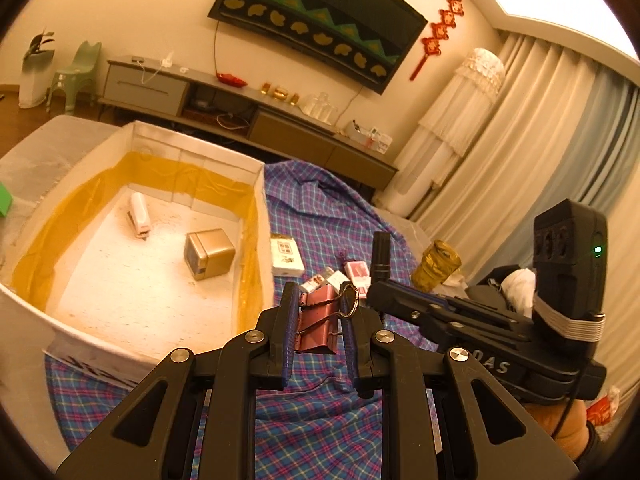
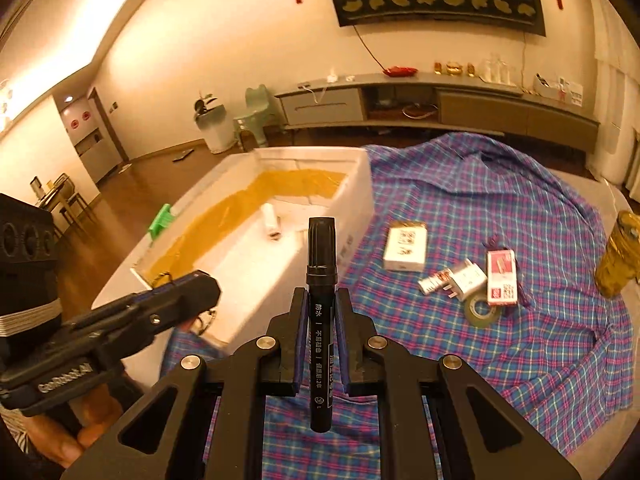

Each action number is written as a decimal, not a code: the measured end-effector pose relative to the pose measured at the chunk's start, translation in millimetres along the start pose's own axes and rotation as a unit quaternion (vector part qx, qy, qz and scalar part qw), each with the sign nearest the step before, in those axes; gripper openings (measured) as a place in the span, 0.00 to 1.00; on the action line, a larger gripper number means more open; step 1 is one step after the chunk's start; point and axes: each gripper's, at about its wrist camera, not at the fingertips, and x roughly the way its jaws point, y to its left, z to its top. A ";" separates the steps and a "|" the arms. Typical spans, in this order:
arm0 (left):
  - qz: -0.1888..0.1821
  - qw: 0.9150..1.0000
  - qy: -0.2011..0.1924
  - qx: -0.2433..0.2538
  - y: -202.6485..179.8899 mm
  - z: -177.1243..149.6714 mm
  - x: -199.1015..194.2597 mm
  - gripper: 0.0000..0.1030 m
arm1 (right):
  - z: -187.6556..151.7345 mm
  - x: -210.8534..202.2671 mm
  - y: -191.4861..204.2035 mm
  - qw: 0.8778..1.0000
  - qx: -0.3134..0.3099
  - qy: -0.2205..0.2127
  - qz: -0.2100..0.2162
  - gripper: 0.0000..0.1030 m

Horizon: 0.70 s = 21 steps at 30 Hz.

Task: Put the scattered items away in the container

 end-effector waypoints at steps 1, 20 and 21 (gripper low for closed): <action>0.000 1.000 -0.003 -0.002 1.7 0.4 -2.8 0.20 | 1.2 -1.8 3.7 1.000 -0.004 -0.002 0.002 0.14; 0.023 0.999 -0.039 -0.030 44.8 17.1 -32.1 0.20 | 30.6 2.9 59.8 0.998 -0.053 -0.001 0.043 0.14; 0.025 0.998 -0.040 -0.030 47.3 18.9 -32.3 0.20 | 32.8 4.4 62.6 0.997 -0.056 -0.001 0.044 0.14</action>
